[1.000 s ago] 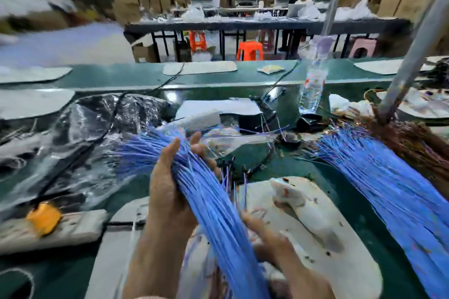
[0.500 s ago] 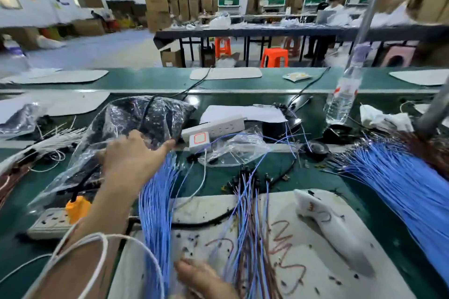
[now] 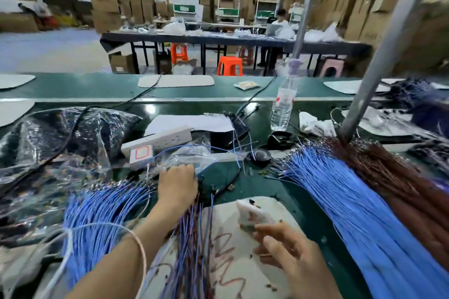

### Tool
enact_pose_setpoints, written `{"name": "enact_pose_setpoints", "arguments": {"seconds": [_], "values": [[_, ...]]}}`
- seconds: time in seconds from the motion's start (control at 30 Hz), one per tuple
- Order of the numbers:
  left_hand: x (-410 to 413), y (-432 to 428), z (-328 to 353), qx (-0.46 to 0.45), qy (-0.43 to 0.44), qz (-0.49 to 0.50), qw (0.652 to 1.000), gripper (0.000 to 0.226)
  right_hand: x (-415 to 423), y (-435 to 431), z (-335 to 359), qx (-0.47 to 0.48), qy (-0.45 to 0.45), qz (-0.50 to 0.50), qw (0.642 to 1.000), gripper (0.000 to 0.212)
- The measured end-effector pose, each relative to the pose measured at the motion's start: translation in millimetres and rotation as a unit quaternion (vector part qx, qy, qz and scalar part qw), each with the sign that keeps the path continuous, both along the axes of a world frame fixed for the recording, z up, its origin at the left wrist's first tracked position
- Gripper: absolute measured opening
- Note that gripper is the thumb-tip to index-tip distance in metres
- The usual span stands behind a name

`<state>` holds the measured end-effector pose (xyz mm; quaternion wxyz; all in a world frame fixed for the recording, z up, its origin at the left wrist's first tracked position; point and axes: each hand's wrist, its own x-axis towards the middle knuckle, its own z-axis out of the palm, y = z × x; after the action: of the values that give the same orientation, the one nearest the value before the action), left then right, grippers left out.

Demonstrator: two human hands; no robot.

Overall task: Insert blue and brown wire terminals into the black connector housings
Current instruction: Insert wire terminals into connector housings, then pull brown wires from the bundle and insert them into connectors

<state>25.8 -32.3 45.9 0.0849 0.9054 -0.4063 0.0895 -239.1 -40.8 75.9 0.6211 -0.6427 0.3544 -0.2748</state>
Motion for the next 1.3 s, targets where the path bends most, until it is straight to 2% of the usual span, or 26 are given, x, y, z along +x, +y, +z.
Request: {"name": "enact_pose_setpoints", "arguments": {"seconds": [0.07, 0.13, 0.23, 0.3, 0.37, 0.43, 0.53, 0.6, 0.67, 0.73, 0.8, 0.87, 0.9, 0.93, 1.0, 1.03, 1.1, 1.17, 1.23, 1.3], "values": [[4, -6, 10, -0.019, -0.018, -0.018, 0.999, 0.021, -7, -5, -5, 0.018, -0.002, -0.011, 1.0, 0.026], [2, -7, 20, -0.042, 0.005, -0.031, 0.999, 0.022, -8, -11, -8, 0.027, -0.006, -0.032, 0.999, 0.026], [-14, -1, 39, -0.156, 0.007, -0.1, 0.983, 0.018, 0, -25, -9, -0.041, -0.01, -0.073, 0.996, 0.033], [-36, 8, 56, -0.234, -0.003, -0.244, 0.941, 0.015, 10, -41, -5, -0.115, -0.005, -0.073, 0.991, 0.057], [-59, 16, 72, -0.232, -0.011, -0.409, 0.883, 0.017, 19, -59, 0, -0.195, 0.02, -0.053, 0.979, 0.073], [-72, 25, 85, -0.239, 0.02, -0.485, 0.841, 0.022, 22, -75, 8, -0.28, 0.029, -0.059, 0.958, 0.061], [-72, 37, 99, -0.32, 0.113, -0.479, 0.81, 0.022, 17, -88, 16, -0.384, 0.03, -0.066, 0.921, 0.024], [-67, 38, 101, -0.363, 0.17, -0.468, 0.788, 0.016, 5, -87, 24, -0.427, 0.021, -0.073, 0.901, 0.013], [-60, 36, 96, -0.375, 0.162, -0.444, 0.797, 0.013, -9, -85, 33, -0.474, -0.002, -0.094, 0.875, 0.023], [-55, 28, 84, -0.354, 0.132, -0.398, 0.836, 0.019, -30, -84, 42, -0.477, 0.052, -0.12, 0.869, 0.037], [-53, 22, 67, -0.323, 0.119, -0.348, 0.872, 0.024, -50, -89, 40, -0.424, 0.247, -0.112, 0.864, 0.042], [-55, 21, 50, -0.3, 0.135, -0.327, 0.886, 0.017, -66, -95, 27, -0.336, 0.455, -0.073, 0.821, 0.036], [-57, 22, 44, -0.293, 0.146, -0.325, 0.887, 0.017, -72, -99, 19, -0.303, 0.5, -0.055, 0.81, 0.031], [-58, 25, 39, -0.292, 0.155, -0.328, 0.885, 0.017, -79, -101, 14, -0.274, 0.511, -0.045, 0.814, 0.027], [-55, 30, 33, -0.3, 0.16, -0.329, 0.881, 0.012, -94, -111, 17, -0.245, 0.443, -0.062, 0.86, 0.023], [-53, 33, 32, -0.305, 0.16, -0.328, 0.88, 0.011, -103, -119, 24, -0.258, 0.406, -0.096, 0.872, 0.021], [-45, 39, 31, -0.322, 0.159, -0.323, 0.876, 0.016, -129, -147, 38, -0.309, 0.366, -0.214, 0.851, 0.018], [-37, 45, 29, -0.339, 0.161, -0.314, 0.872, 0.025, -161, -184, 47, -0.301, 0.414, -0.302, 0.804, 0.007], [-33, 53, 28, -0.345, 0.168, -0.309, 0.87, 0.022, -187, -213, 41, -0.22, 0.516, -0.284, 0.777, 0.022], [-31, 59, 28, -0.345, 0.16, -0.306, 0.873, 0.016, -201, -224, 25, -0.153, 0.573, -0.217, 0.776, 0.031]]}}
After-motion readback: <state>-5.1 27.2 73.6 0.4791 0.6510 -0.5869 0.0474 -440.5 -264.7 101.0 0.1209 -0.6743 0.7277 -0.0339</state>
